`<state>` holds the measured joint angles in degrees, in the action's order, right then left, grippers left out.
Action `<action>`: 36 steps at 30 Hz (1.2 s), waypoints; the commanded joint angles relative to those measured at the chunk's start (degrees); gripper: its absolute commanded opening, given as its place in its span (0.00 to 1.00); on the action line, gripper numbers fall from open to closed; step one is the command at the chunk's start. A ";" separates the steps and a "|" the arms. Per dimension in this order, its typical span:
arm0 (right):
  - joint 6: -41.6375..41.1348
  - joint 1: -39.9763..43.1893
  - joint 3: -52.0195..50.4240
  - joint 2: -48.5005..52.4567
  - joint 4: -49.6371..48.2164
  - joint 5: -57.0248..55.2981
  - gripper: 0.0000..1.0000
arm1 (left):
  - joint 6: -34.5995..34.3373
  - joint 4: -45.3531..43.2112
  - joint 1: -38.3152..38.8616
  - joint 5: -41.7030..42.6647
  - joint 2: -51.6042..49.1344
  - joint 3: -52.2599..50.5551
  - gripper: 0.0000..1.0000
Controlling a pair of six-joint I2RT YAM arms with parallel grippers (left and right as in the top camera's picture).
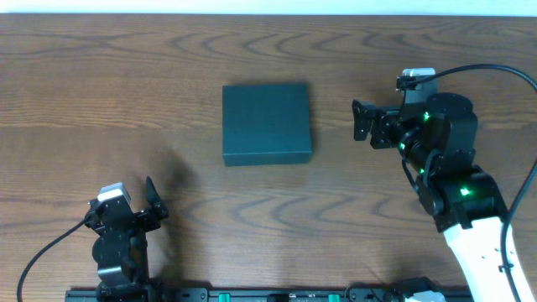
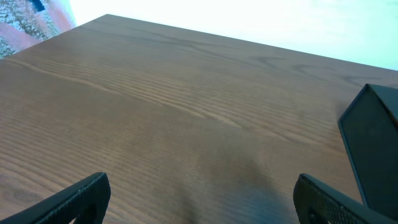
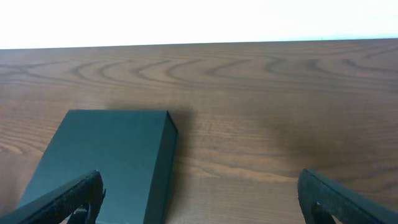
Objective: Pack container
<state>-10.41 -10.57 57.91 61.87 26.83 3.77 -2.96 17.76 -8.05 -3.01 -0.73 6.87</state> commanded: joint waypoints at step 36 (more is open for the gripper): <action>-0.72 2.40 -45.07 -57.79 -1.36 -9.60 0.99 | 0.44 0.13 -0.17 -0.39 0.48 -1.42 0.95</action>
<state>-8.93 -8.69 15.59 6.39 25.58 -5.02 -2.94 17.72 -8.05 -3.01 -0.62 6.85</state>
